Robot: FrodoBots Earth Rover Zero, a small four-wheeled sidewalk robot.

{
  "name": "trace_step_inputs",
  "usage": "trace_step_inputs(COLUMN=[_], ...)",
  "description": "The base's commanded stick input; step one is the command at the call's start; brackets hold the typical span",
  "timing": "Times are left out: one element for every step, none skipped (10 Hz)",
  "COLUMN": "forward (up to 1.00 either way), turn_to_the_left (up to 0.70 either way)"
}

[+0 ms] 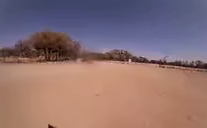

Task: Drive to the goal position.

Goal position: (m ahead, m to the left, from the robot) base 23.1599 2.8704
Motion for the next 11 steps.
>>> trace_step_inputs(forward=[1.0,1.0,1.0,1.0,1.0,1.0,1.0,1.0,1.0,1.0,1.0], turn_to_the_left=[0.0,0.0,0.0,0.0,0.0,0.0,0.0,0.0,0.0,0.0,0.0])
